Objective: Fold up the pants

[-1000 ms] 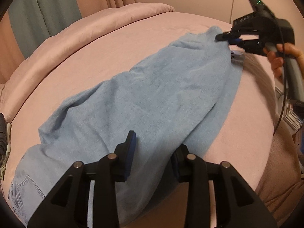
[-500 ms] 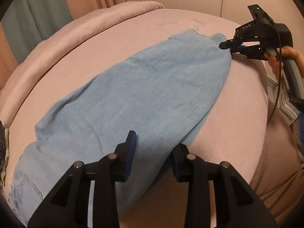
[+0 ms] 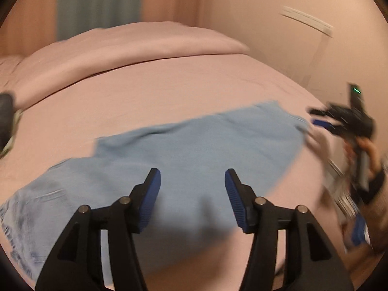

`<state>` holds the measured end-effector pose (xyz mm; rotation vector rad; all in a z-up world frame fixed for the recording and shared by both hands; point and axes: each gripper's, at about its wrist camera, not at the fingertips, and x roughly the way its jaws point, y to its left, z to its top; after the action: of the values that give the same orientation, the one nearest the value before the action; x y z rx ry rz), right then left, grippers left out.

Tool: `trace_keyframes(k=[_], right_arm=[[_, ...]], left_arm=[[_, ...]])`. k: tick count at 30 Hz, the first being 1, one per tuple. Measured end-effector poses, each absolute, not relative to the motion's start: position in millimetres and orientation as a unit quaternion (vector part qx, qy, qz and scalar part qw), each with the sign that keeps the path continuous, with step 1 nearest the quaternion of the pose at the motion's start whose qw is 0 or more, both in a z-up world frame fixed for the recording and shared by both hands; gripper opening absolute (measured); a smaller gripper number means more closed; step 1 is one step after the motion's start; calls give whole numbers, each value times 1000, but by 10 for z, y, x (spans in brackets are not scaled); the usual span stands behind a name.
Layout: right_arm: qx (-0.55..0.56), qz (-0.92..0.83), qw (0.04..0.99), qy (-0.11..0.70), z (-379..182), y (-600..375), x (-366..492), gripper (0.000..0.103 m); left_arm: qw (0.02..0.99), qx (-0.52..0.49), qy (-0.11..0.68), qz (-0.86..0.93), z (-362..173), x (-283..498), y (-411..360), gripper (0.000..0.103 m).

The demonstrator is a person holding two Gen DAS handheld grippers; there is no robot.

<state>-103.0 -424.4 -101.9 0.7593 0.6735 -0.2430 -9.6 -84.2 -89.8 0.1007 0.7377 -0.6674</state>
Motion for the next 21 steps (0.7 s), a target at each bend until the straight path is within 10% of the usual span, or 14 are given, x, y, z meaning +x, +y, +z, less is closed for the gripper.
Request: trace_keyframes(k=[10,21], right_arm=[[61,-35,890,451,-1299,-3003,-561,52],[170,246,846,442,-715,-1972,799,54]], left_arm=[[894,55,412,-165,-1588,48,42,47],[915,-35,384,-119,-1322,176,892,51]])
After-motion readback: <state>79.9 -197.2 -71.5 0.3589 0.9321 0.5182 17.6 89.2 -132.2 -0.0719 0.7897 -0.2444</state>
